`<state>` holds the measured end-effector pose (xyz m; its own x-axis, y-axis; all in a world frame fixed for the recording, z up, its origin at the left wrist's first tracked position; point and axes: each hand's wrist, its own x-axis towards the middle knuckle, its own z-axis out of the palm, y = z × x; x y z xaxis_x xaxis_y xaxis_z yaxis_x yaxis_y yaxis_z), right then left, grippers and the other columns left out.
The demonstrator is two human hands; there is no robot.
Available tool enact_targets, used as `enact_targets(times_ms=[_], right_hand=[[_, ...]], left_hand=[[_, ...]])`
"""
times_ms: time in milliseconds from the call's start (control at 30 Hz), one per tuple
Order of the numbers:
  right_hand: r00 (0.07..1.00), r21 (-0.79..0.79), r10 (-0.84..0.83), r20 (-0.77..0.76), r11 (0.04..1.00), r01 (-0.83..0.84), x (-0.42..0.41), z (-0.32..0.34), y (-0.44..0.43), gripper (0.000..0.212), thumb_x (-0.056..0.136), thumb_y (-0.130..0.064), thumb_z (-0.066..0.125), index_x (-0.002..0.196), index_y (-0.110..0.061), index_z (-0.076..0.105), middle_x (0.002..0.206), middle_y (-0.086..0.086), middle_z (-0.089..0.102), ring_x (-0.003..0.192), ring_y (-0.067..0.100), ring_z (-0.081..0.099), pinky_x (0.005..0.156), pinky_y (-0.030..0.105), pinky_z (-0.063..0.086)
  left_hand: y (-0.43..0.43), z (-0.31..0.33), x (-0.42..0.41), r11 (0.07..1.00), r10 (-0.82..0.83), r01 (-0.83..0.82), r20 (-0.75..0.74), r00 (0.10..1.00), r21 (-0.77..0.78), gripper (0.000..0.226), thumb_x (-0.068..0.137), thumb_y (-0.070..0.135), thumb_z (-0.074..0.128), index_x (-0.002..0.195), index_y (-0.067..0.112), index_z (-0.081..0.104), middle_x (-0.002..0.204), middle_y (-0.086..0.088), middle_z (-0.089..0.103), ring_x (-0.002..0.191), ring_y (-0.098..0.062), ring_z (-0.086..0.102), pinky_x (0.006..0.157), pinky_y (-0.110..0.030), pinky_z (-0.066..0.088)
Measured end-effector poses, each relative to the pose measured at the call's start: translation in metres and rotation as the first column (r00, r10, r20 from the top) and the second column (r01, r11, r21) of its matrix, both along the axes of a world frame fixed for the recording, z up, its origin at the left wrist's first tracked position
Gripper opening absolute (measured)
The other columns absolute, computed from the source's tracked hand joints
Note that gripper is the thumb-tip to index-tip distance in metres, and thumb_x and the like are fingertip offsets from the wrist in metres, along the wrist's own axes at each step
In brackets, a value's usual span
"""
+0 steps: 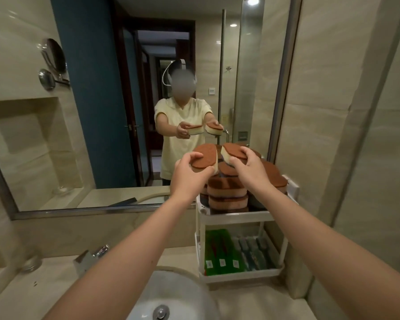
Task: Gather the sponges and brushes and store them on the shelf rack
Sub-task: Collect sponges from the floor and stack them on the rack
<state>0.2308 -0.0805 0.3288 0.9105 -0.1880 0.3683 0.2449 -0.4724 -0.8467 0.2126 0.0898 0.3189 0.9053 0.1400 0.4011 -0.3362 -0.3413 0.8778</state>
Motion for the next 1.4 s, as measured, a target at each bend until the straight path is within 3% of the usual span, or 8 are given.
enact_targets(times_ms=[233, 467, 900, 1067, 1200, 1300, 1400], right_hand=[[0.996, -0.215, 0.028, -0.083, 0.976, -0.046, 0.056, -0.019, -0.015, 0.06, 0.097, -0.041, 0.048, 0.15, -0.022, 0.028, 0.156, 0.004, 0.026, 0.137, 0.023, 0.036, 0.105, 0.037, 0.035], [0.992, -0.33, 0.067, -0.109, 0.939, -0.1, 0.074, -0.026, -0.024, 0.063, 0.097, -0.044, 0.046, 0.151, -0.019, 0.026, 0.155, 0.007, 0.027, 0.14, 0.026, 0.033, 0.115, 0.051, 0.026], [0.988, -0.535, -0.012, -0.151, 0.842, -0.071, 0.078, -0.035, -0.019, 0.066, 0.098, -0.05, 0.038, 0.152, -0.017, 0.022, 0.156, 0.009, 0.03, 0.142, 0.026, 0.03, 0.118, 0.045, 0.019], [0.988, -0.553, -0.02, -0.155, 0.83, -0.07, 0.077, -0.034, -0.02, 0.069, 0.096, -0.052, 0.041, 0.153, -0.017, 0.021, 0.157, 0.009, 0.028, 0.143, 0.026, 0.03, 0.117, 0.045, 0.023], [0.981, -0.468, 0.008, -0.196, 0.878, -0.101, 0.072, -0.027, -0.019, 0.069, 0.094, -0.048, 0.042, 0.154, -0.027, 0.016, 0.163, 0.007, 0.009, 0.146, 0.031, 0.021, 0.119, 0.047, 0.015], [0.998, -0.348, 0.032, -0.057, 0.936, -0.05, 0.061, -0.021, -0.013, 0.065, 0.091, -0.039, 0.046, 0.151, -0.03, 0.026, 0.162, 0.003, 0.013, 0.147, 0.03, 0.017, 0.12, 0.047, 0.014], [0.979, -0.246, 0.163, 0.123, 0.961, -0.129, 0.045, -0.015, 0.002, 0.056, 0.089, -0.028, 0.05, 0.144, -0.029, 0.039, 0.154, -0.003, 0.03, 0.14, 0.019, 0.03, 0.113, 0.041, 0.032]], left_hand=[[-0.019, -0.016, 0.064, 0.99, 0.119, -0.112, -0.071, 0.99, 0.091, 0.046, 0.066, 0.043, 0.073, 0.108, 0.039, 0.054, 0.121, 0.005, 0.05, 0.098, -0.012, 0.059, 0.082, -0.033, 0.053], [-0.036, -0.03, 0.085, 0.983, 0.117, -0.107, -0.063, 0.991, 0.15, 0.045, 0.072, 0.046, 0.072, 0.11, 0.043, 0.049, 0.118, 0.011, 0.04, 0.083, 0.006, 0.049, 0.063, -0.013, 0.036], [-0.042, -0.035, 0.091, 0.955, 0.23, -0.214, -0.061, 0.971, 0.206, 0.045, 0.078, 0.044, 0.067, 0.118, 0.035, 0.049, 0.123, 0.005, 0.043, 0.086, -0.008, 0.051, 0.077, -0.027, 0.046], [-0.045, -0.034, 0.089, 0.935, 0.256, -0.228, -0.072, 0.964, 0.272, 0.051, 0.081, 0.048, 0.066, 0.125, 0.033, 0.046, 0.13, 0.002, 0.044, 0.089, -0.012, 0.054, 0.078, -0.029, 0.048], [-0.042, -0.032, 0.085, 0.96, 0.168, -0.135, -0.119, 0.979, 0.244, 0.059, 0.085, 0.047, 0.064, 0.137, 0.034, 0.041, 0.14, -0.001, 0.038, 0.113, -0.018, 0.053, 0.088, -0.029, 0.045], [-0.036, -0.034, 0.073, 0.989, 0.109, -0.098, -0.104, 0.989, 0.108, 0.062, 0.087, 0.042, 0.063, 0.142, 0.038, 0.035, 0.145, 0.003, 0.032, 0.115, -0.011, 0.046, 0.086, -0.027, 0.039], [-0.025, -0.039, 0.054, 0.988, 0.139, -0.14, -0.016, 0.99, -0.062, 0.049, 0.091, 0.027, 0.061, 0.136, 0.036, 0.042, 0.142, 0.005, 0.036, 0.124, -0.012, 0.046, 0.096, -0.029, 0.043]])
